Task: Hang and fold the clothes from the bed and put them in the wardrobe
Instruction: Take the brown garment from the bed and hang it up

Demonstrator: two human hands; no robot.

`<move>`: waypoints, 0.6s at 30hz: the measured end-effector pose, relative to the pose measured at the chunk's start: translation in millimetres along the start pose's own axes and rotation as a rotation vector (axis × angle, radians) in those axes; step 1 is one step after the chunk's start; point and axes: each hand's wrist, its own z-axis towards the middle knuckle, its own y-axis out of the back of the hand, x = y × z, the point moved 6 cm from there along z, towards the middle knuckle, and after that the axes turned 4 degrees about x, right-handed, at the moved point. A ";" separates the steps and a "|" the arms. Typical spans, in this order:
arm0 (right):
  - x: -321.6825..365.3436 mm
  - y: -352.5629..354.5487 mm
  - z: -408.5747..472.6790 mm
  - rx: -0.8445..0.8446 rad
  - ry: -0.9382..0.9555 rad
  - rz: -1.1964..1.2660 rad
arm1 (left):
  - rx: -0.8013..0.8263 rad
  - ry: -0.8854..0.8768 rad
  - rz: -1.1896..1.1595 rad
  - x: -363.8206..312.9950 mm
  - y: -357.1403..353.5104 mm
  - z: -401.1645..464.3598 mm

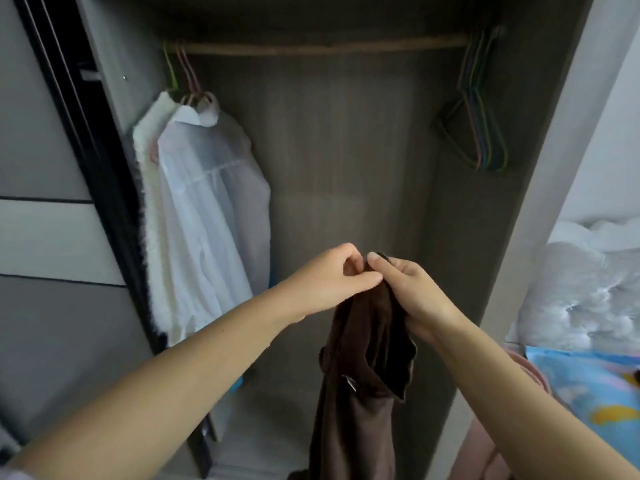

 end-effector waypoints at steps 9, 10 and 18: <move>12.0 43.7 41.9 -0.028 0.071 -0.319 | 0.006 0.038 -0.255 12.2 -26.9 57.3; 16.5 50.7 44.3 -0.056 0.093 -0.421 | 0.090 0.042 -0.322 10.2 -34.1 62.4; 49.4 82.0 49.0 -0.135 0.207 -0.973 | 0.160 0.021 0.294 7.7 -46.4 119.6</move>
